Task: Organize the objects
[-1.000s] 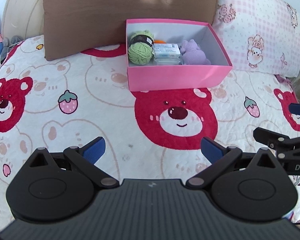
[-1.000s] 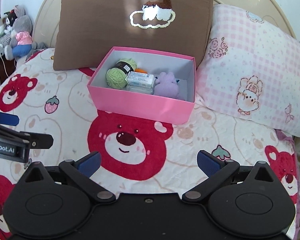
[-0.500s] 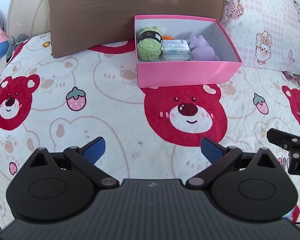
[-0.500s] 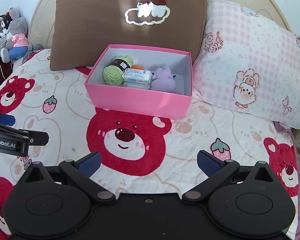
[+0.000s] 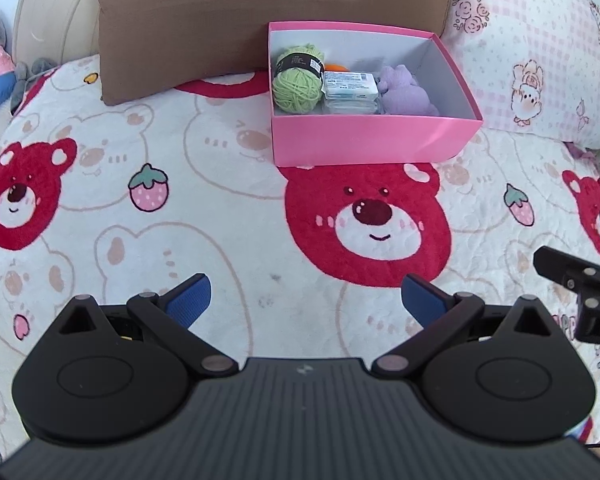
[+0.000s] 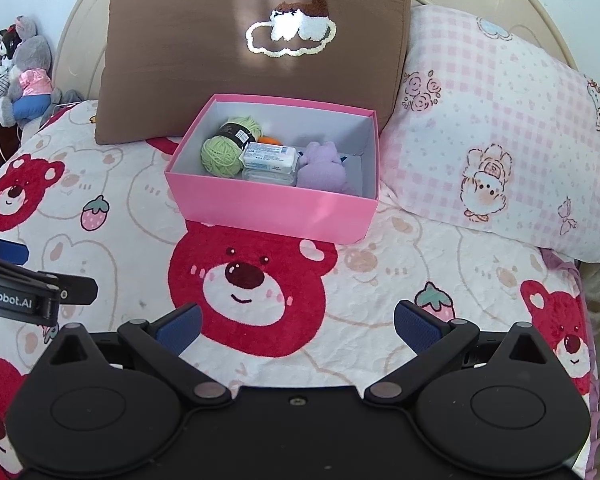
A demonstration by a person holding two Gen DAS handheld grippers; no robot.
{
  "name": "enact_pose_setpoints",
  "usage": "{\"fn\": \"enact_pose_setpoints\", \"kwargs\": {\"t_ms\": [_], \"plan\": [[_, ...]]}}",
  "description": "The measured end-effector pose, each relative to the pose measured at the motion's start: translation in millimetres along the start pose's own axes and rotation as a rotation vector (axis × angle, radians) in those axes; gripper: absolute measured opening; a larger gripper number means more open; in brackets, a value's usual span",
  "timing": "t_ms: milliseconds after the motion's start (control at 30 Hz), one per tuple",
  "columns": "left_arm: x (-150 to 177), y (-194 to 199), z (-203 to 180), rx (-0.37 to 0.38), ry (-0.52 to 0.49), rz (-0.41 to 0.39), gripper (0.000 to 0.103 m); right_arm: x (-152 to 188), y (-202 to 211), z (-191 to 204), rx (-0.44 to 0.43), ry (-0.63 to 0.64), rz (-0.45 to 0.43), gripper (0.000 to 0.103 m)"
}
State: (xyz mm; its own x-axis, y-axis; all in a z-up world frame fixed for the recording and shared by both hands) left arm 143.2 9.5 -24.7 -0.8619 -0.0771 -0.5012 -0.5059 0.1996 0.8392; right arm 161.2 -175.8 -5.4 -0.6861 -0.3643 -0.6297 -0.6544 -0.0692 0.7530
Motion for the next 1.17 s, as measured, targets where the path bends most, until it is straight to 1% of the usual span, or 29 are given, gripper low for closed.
{"fn": "enact_pose_setpoints", "kwargs": {"t_ms": [200,367,600,767,1033,1167], "plan": [[0.1,1.1,-0.1,0.011,0.009,0.004,0.103,-2.8,0.5,-0.9,0.008,0.003,-0.007,0.103],[-1.0,-0.6,-0.6,-0.002,-0.006,0.008,0.103,-3.4,-0.2,-0.9,0.013,0.003,-0.006,0.103],[-1.9,-0.2,-0.2,-0.003,0.003,0.003,0.103,-2.5,-3.3,-2.2,0.015,0.004,0.003,0.103],[-3.1,-1.5,1.5,-0.03,-0.001,0.006,0.103,-2.4,-3.4,-1.8,0.012,0.0,0.002,0.103],[-2.4,-2.6,4.3,-0.013,0.005,0.007,0.103,-1.3,-5.7,-1.7,0.015,0.002,0.007,0.103],[-4.4,-2.9,2.5,-0.017,0.004,0.003,0.103,-2.4,-6.1,1.7,0.017,0.018,0.011,0.103]]}}
Point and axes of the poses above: each gripper's, at about its wrist camera, not at the fingertips, and y roughly against the way its jaws point, z to its left, x to its underside, the point moved 8 cm from there along -y, roughly the way its jaws point, and after that the axes turned 9 degrees about x, right-handed, at the moved point
